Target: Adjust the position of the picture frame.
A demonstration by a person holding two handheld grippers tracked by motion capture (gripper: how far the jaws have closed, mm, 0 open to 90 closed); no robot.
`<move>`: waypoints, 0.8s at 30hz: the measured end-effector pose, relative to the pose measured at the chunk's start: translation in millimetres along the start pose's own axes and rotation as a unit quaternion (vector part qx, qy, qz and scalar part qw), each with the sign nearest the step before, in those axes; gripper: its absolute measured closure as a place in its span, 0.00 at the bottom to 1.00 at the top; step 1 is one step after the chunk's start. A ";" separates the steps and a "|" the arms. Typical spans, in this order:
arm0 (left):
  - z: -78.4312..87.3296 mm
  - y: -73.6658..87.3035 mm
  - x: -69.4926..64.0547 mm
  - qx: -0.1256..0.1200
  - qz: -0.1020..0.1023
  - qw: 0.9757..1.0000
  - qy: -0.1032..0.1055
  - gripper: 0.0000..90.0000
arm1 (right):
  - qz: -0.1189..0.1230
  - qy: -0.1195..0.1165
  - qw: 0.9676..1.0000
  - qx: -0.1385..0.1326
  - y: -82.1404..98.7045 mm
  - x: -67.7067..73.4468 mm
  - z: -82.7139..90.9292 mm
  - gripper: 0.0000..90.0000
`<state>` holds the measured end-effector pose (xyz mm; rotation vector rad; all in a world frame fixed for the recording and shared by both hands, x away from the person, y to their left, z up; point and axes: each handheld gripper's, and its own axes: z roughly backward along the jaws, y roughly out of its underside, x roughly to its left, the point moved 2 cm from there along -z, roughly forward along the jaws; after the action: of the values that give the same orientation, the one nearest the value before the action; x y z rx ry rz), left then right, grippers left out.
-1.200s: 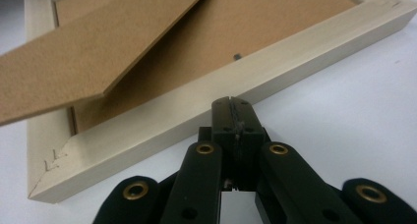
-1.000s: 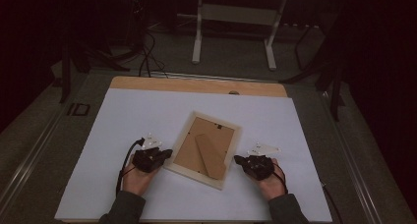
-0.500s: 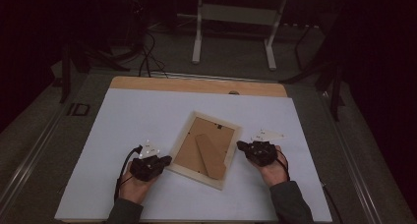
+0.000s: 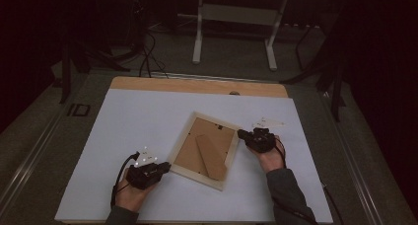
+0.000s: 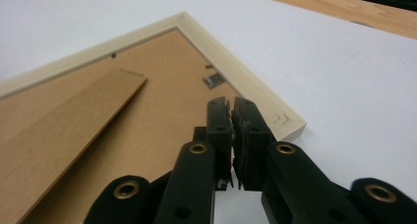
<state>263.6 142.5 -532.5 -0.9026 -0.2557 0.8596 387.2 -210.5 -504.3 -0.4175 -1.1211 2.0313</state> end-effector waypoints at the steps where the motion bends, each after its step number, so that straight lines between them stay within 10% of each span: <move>1: -0.9 0.2 -1.5 0.003 -0.003 1.000 0.002 0.96 | -0.006 -0.001 1.000 -0.003 -1.0 -2.5 -1.9 0.98; 24: -14.8 2.5 -19.6 0.038 -0.050 0.998 0.005 1.00 | -0.053 0.036 0.998 0.022 -5.6 -29.8 -45.1 1.00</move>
<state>257.3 120.0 -540.7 -0.8170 -0.2568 0.7678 436.1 -205.2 -527.1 -0.3980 -1.0326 1.9296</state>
